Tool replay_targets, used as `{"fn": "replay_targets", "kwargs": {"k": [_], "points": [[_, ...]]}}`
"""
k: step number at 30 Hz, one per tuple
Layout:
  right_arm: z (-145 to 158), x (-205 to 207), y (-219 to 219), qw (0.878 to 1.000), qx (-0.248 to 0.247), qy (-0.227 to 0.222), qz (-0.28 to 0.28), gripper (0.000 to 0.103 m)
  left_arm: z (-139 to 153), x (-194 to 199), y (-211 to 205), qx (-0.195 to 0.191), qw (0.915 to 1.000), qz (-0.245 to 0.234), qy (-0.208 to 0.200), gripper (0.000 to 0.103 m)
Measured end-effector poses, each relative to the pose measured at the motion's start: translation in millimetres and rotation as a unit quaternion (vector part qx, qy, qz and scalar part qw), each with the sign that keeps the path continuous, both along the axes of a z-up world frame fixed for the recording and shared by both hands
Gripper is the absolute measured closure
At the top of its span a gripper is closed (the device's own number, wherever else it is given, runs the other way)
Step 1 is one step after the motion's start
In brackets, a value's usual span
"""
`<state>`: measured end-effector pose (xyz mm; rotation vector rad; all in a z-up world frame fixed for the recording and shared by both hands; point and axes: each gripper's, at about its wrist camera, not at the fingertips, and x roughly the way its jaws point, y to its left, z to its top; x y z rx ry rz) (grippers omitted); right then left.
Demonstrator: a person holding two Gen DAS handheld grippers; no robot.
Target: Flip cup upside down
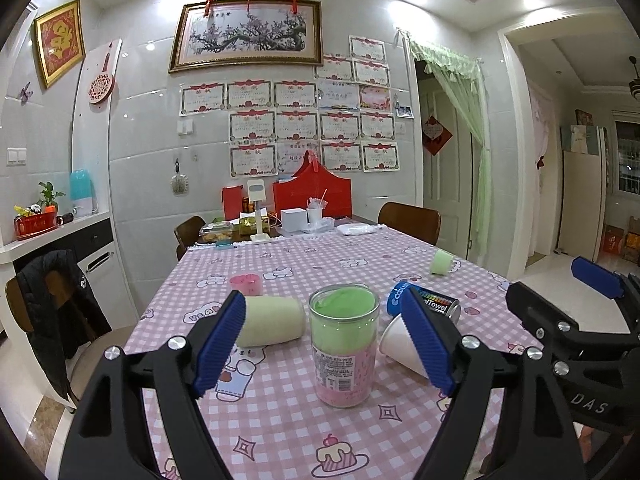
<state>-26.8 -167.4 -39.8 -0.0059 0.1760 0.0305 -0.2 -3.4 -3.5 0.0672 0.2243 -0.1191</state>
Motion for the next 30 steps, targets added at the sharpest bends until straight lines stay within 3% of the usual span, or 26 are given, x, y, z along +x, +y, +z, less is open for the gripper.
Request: {"fn": "replay_targets", "kwargs": {"k": [30], "points": [[1.1, 1.4, -1.3, 1.000, 0.003, 0.004, 0.000, 0.007, -0.1, 0.1, 2.0, 0.004, 0.9999, 0.000, -0.011, 0.024]]}}
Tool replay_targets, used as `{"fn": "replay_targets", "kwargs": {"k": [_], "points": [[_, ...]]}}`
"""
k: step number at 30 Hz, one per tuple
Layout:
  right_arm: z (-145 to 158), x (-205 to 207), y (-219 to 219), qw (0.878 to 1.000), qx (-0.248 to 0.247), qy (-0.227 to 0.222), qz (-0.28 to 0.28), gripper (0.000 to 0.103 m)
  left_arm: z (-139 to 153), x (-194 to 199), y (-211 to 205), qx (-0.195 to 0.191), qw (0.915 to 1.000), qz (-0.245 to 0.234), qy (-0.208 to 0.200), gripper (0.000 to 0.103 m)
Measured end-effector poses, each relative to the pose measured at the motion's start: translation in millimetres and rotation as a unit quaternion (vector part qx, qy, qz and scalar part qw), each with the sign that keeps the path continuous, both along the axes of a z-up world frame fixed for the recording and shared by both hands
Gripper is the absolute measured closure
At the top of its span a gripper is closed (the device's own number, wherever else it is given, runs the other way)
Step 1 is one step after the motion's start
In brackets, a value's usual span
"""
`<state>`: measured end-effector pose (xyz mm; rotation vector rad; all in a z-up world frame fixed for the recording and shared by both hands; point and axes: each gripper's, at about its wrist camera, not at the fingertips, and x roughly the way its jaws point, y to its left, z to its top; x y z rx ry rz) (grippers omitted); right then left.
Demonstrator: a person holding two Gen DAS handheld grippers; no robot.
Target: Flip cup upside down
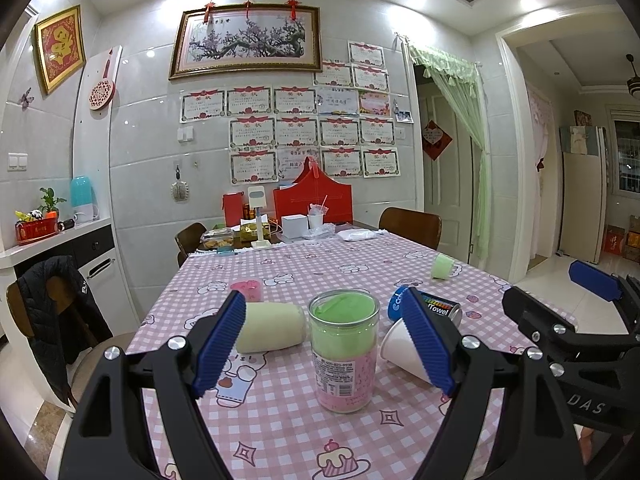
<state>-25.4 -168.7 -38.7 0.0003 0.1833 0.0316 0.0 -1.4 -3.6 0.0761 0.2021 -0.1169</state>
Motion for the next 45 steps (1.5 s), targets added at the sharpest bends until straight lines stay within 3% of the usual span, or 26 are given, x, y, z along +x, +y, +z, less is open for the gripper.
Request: {"fn": "replay_targets", "kwargs": {"k": [45], "points": [[-3.1, -0.8, -0.7, 1.000, 0.007, 0.008, -0.001, 0.007, -3.2, -1.0, -2.2, 0.003, 1.0000, 0.000, 0.001, 0.024]]}}
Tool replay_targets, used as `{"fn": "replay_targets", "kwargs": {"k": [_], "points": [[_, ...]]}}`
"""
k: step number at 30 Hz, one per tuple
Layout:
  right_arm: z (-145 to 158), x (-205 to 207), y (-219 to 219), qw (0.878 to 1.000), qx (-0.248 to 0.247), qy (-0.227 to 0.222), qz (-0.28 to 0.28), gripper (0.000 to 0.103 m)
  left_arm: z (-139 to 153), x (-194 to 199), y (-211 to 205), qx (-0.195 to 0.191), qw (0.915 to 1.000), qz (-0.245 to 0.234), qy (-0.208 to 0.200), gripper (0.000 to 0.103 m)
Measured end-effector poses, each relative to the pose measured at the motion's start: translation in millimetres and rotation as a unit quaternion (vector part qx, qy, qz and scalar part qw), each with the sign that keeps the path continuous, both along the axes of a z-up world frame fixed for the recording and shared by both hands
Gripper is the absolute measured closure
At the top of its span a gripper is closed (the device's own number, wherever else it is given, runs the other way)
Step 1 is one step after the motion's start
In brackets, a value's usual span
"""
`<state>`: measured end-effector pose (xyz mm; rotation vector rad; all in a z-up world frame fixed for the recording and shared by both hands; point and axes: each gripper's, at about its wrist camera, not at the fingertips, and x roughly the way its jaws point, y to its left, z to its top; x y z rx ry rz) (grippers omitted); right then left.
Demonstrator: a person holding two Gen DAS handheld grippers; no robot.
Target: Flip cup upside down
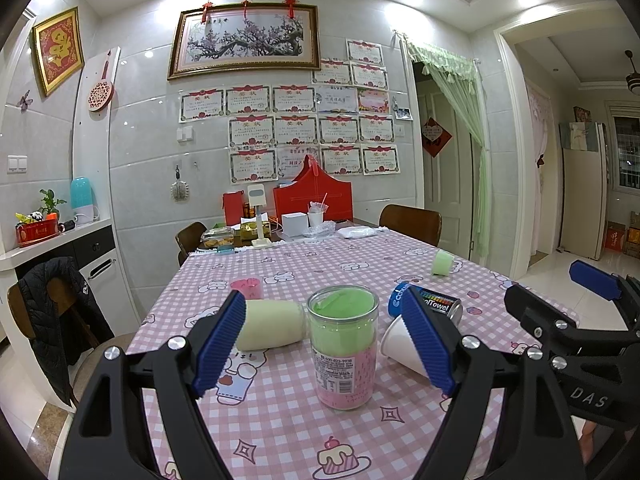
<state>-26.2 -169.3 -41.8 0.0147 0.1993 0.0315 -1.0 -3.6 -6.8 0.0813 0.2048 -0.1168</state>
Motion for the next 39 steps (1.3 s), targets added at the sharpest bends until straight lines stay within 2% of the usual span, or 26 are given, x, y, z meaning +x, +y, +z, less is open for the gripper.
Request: {"fn": "replay_targets", "kwargs": {"k": [39], "points": [[4.5, -1.7, 9.4, 1.000, 0.002, 0.002, 0.004, 0.007, -5.9, 3.5, 8.2, 0.004, 1.0000, 0.001, 0.007, 0.024]]}}
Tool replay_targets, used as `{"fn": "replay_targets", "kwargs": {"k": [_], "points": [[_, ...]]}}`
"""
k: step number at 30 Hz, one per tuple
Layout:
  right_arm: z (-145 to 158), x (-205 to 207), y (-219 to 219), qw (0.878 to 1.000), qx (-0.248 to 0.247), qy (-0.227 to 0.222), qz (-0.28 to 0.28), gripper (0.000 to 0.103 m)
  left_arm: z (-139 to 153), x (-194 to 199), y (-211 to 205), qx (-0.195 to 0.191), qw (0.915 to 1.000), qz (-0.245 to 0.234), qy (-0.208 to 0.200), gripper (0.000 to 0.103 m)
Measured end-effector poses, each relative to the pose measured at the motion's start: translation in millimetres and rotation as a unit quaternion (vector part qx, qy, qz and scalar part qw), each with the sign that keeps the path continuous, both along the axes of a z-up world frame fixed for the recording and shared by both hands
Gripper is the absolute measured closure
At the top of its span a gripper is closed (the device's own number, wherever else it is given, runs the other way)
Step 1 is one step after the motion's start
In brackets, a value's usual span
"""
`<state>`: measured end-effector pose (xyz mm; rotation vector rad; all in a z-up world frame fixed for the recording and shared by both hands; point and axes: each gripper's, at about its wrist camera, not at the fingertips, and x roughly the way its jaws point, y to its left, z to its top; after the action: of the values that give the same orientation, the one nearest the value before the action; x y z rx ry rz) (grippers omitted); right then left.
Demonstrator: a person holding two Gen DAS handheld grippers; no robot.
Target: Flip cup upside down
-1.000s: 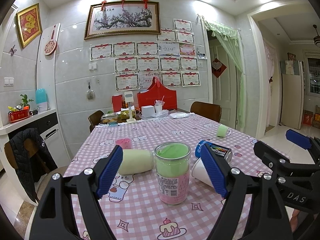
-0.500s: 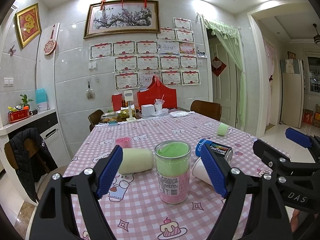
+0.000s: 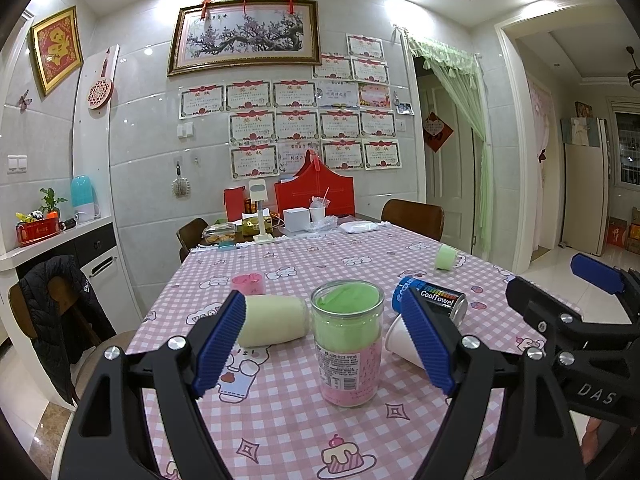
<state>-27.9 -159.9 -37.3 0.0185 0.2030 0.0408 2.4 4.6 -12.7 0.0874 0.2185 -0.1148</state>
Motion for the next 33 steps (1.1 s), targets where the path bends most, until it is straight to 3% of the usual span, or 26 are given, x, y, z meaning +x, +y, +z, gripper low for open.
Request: {"fn": "replay_targets", "kwargs": {"k": [33], "points": [[-3, 2, 6, 1.000, 0.006, 0.010, 0.002, 0.007, -13, 6, 6, 0.007, 0.9998, 0.012, 0.016, 0.024]]}}
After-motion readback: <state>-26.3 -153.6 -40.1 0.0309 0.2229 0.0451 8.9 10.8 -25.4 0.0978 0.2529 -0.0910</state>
